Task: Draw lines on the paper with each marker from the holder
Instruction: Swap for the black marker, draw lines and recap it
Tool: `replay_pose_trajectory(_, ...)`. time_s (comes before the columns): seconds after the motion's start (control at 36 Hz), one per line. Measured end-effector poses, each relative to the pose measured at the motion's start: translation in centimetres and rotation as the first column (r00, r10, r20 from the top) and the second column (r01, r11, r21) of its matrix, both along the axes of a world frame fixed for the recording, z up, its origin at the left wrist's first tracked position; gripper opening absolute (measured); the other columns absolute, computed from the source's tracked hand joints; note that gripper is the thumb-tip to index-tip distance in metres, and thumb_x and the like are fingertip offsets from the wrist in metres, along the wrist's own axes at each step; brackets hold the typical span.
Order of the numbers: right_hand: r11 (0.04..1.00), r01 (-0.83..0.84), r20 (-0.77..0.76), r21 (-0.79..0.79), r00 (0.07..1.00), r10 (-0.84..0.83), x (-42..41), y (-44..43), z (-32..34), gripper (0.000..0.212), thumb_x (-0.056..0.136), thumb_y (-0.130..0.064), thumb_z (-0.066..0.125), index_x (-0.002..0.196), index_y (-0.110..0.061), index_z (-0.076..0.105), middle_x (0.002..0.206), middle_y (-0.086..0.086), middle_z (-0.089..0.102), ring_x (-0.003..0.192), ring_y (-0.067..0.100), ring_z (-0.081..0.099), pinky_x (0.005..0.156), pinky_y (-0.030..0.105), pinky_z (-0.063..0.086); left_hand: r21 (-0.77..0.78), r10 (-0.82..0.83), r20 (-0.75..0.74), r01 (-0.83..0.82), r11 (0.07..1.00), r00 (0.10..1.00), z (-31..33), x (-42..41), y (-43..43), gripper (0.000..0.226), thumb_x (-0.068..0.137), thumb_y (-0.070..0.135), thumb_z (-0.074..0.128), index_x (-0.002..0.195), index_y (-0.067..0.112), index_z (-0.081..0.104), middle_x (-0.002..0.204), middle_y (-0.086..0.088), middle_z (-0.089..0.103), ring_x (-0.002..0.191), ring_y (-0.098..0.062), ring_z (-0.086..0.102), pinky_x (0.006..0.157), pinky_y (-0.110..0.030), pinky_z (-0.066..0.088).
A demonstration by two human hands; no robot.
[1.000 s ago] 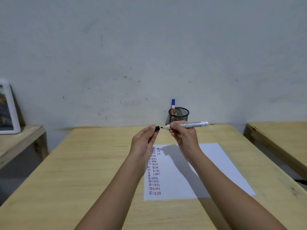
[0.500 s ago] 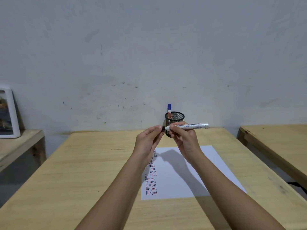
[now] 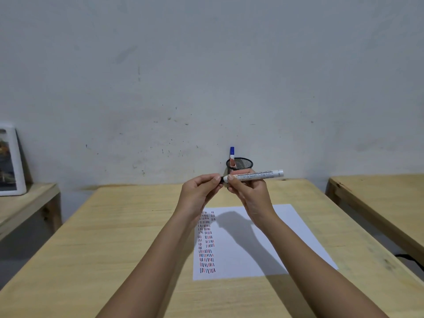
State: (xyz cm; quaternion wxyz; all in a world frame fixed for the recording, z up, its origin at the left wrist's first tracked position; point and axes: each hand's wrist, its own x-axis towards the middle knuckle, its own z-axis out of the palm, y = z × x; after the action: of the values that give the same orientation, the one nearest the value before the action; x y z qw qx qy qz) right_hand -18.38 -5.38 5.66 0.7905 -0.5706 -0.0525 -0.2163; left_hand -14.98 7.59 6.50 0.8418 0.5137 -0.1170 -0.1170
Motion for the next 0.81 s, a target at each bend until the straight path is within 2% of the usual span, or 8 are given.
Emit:
replay_pose_trajectory(0.06,0.998,-0.053,-0.022,0.036,0.998,0.054,0.1,-0.1,0.4,0.007,0.086,-0.004,0.061,0.084,-0.010,0.062,0.089,0.012,0.059,0.080,0.022,0.058,0.067,0.018,0.053,-0.013,0.015,0.007,-0.015,1.000,1.000,0.3,0.4,0.3,0.009,0.083,0.000,0.063,0.090,0.001,0.068,0.068,0.000,0.073,0.063,-0.005,0.068,0.071,-0.012,0.056)
replay_pose_trajectory(0.17,0.963,-0.064,-0.005,0.263,0.998,0.068,0.1,-1.2,1.0,0.009,0.087,-0.002,0.057,0.085,-0.008,0.064,0.077,0.002,0.065,0.071,0.012,0.061,0.066,0.014,0.054,-0.029,0.069,0.007,-0.069,0.997,0.998,0.7,1.7,1.1,0.011,0.081,0.001,0.065,0.092,0.003,0.068,0.071,0.001,0.075,0.067,-0.005,0.070,0.069,-0.012,0.055)
replay_pose_trajectory(0.22,0.962,-0.052,0.006,0.269,0.999,0.052,0.1,-2.3,1.1,0.013,0.086,0.002,0.056,0.082,-0.008,0.064,0.071,-0.003,0.069,0.068,0.008,0.064,0.070,0.014,0.055,-0.028,0.102,0.003,-0.102,0.994,0.995,0.9,2.4,1.7,0.010,0.081,0.001,0.065,0.091,0.003,0.068,0.070,0.002,0.075,0.067,-0.005,0.070,0.067,-0.011,0.055)
replay_pose_trajectory(0.31,0.993,-0.033,-0.041,0.117,0.998,0.038,0.3,-4.0,0.8,0.015,0.082,0.006,0.058,0.082,-0.007,0.065,0.070,-0.002,0.068,0.071,0.010,0.065,0.071,0.018,0.056,-0.005,0.134,0.022,-0.134,0.991,0.991,1.2,3.3,2.1,0.009,0.081,0.001,0.066,0.088,0.006,0.069,0.069,0.003,0.075,0.067,-0.004,0.070,0.066,-0.011,0.055)
replay_pose_trajectory(0.39,0.980,-0.016,-0.095,-0.197,0.995,-0.002,0.7,-5.4,0.8,0.015,0.078,0.006,0.065,0.081,-0.009,0.068,0.073,0.001,0.067,0.071,0.015,0.063,0.071,0.022,0.053,0.047,0.156,0.089,-0.160,0.986,0.984,1.9,4.2,1.7,0.009,0.080,0.001,0.067,0.087,0.007,0.070,0.074,0.000,0.074,0.070,-0.005,0.069,0.070,-0.012,0.055)
replay_pose_trajectory(0.53,0.742,0.066,-0.103,-0.667,0.978,-0.180,2.2,-6.6,1.7,0.015,0.077,-0.008,0.070,0.083,-0.022,0.068,0.086,0.007,0.071,0.074,0.012,0.060,0.070,0.024,0.047,0.203,0.144,0.269,-0.202,0.958,0.952,3.7,5.7,-0.6,0.011,0.079,0.004,0.070,0.089,0.009,0.070,0.081,-0.006,0.070,0.074,-0.009,0.067,0.079,-0.017,0.054)
replay_pose_trajectory(0.67,0.679,0.037,-0.105,-0.733,0.980,-0.167,4.0,-7.1,2.7,0.011,0.081,-0.010,0.067,0.087,-0.020,0.067,0.085,0.004,0.070,0.071,0.013,0.060,0.052,0.007,0.040,0.330,0.088,0.432,-0.249,0.911,0.898,5.5,6.9,-3.7,0.017,0.077,0.010,0.073,0.094,0.008,0.072,0.081,-0.003,0.071,0.075,-0.005,0.067,0.081,-0.017,0.052)
replay_pose_trajectory(0.81,0.651,0.067,-0.071,-0.756,0.980,-0.184,5.8,-8.4,3.7,0.017,0.081,-0.009,0.065,0.082,-0.026,0.063,0.087,-0.001,0.068,0.064,0.008,0.060,0.059,0.016,0.047,0.392,0.009,0.521,-0.248,0.886,0.854,6.8,8.6,-5.4,0.019,0.080,0.019,0.071,0.098,0.014,0.071,0.088,0.000,0.073,0.087,-0.010,0.068,0.086,-0.021,0.049)
